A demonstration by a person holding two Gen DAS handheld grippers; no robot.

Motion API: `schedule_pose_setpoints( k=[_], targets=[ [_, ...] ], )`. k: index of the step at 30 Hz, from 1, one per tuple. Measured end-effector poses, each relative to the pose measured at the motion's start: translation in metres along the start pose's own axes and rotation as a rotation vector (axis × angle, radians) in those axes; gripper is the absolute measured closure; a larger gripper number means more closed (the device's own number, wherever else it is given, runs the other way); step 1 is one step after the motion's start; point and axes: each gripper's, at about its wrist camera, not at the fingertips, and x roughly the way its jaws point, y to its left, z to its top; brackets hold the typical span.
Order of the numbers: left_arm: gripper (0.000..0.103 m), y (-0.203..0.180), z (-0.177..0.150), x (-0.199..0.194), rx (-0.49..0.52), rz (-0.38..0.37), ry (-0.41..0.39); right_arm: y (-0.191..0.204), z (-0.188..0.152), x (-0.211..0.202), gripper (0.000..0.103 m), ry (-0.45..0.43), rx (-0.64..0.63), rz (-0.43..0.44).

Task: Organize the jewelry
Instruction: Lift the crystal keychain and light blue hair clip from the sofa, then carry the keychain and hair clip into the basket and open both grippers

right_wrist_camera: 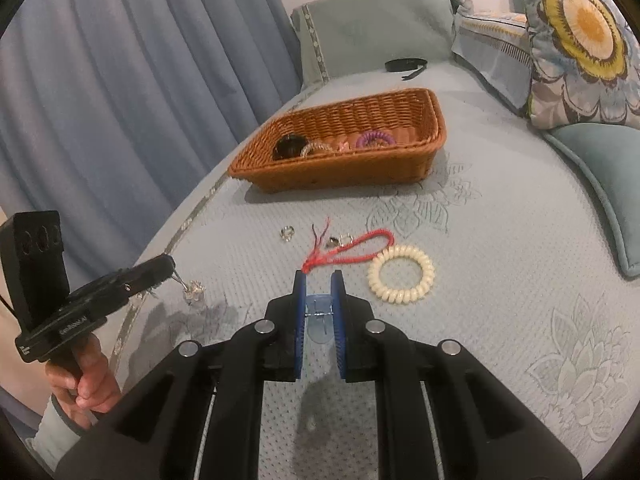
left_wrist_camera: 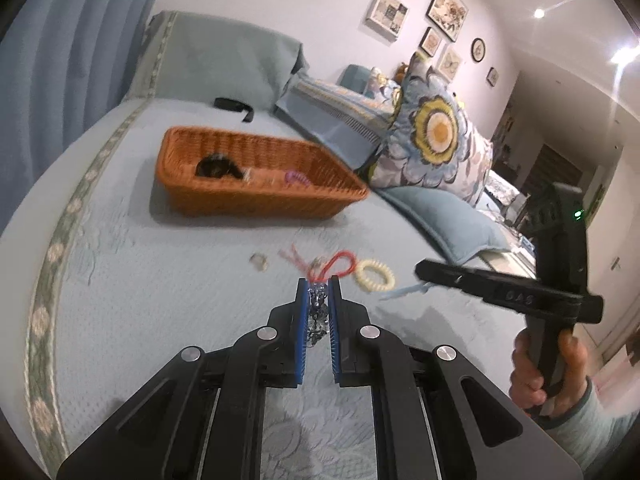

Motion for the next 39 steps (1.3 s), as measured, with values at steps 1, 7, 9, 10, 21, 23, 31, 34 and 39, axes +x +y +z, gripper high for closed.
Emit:
schedule_pose_setpoints(
  k=[1,7,9,10,21,23,31,34,39],
  targets=[
    [0.096,-0.003,0.009,0.001,0.017,0.002,-0.007,-0.001,0.004,0.000,0.092,-0.003,0.005,-0.001],
    [0.096,-0.016,0.062,0.020,0.087,0.003,-0.052,0.000,0.056,-0.008,0.093,-0.097,0.001,-0.015],
    [0.096,-0.015,0.086,0.036,0.085,0.003,-0.068,-0.001,0.083,-0.001,0.093,-0.140,-0.019,-0.040],
    [0.096,-0.014,0.097,0.045,0.080,0.001,-0.068,-0.001,0.093,0.005,0.093,-0.150,-0.027,-0.060],
    [0.096,0.031,0.146,0.162,0.028,0.095,0.011,-0.041,0.155,0.114,0.093,-0.124,0.018,-0.110],
    [0.096,0.042,0.140,0.178,0.007,0.107,0.034,-0.048,0.155,0.129,0.093,-0.093,0.029,-0.113],
    [0.095,0.053,0.120,0.188,-0.007,0.118,0.092,-0.055,0.142,0.140,0.092,-0.046,0.040,-0.127],
    [0.072,0.050,0.118,0.178,-0.007,0.115,0.091,-0.054,0.139,0.131,0.088,-0.039,0.044,-0.125],
    [0.066,0.040,0.112,0.131,-0.011,0.083,0.026,-0.046,0.122,0.092,0.073,-0.069,0.037,-0.100]
  ],
)
